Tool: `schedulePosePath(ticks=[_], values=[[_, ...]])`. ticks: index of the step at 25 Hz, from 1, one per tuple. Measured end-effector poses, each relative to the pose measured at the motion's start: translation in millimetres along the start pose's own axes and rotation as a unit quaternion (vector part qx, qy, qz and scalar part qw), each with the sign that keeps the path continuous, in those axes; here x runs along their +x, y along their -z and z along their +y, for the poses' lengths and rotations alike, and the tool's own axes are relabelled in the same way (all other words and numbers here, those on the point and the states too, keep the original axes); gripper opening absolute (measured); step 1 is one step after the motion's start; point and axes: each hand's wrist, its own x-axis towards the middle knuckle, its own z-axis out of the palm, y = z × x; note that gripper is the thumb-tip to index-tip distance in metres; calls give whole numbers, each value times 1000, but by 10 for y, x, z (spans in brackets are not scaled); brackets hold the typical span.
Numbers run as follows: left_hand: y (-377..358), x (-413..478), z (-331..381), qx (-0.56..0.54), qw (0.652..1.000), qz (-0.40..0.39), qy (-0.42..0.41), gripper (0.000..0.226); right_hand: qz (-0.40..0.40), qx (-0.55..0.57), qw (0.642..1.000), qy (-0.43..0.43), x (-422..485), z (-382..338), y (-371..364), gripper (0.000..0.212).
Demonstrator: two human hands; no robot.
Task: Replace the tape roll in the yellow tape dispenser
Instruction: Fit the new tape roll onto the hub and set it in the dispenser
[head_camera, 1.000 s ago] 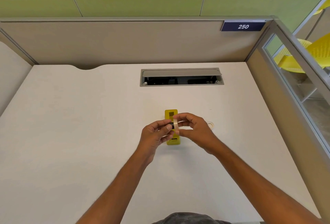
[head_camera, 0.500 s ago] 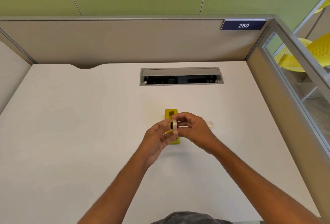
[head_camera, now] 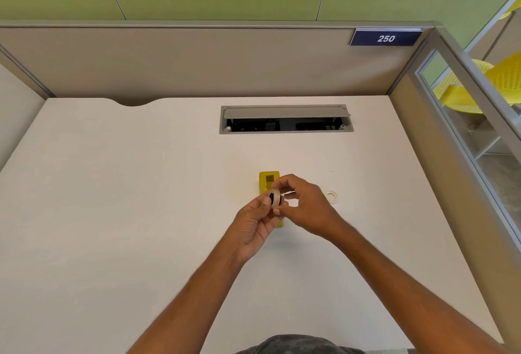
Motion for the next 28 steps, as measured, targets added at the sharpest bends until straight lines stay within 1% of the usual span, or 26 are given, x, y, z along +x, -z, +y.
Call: schedulePosePath(ticks=[4,6,8,11,14,17,19,23,28], values=[[-11,33,5,-10,1000,-2,0,37,-8,-34,999,6,78,59,3,47],[-12,55,14,-19,1000,9,-4,36,-7,-43,999,4,141,99,10,47],[4,80,24,-18,999,33,-3,35,-2,-43,999,6,225,142,12,47],[81,111,26,16,997,79,6,34,11,-55,998,16,368,204,-4,45],[178,129,28,29,992,121,2,29,8,-91,996,12,500,264,-31,44],[265,141,40,37,988,152,5,23,2,-128,992,14,586,329,-86,38],[307,148,50,40,986,161,10,22,-2,-155,988,18,618,360,-131,35],[352,157,36,42,985,167,16,23,-3,-208,978,14,651,402,-191,40],[397,156,16,62,982,176,24,22,12,-244,970,14,672,456,-225,42]])
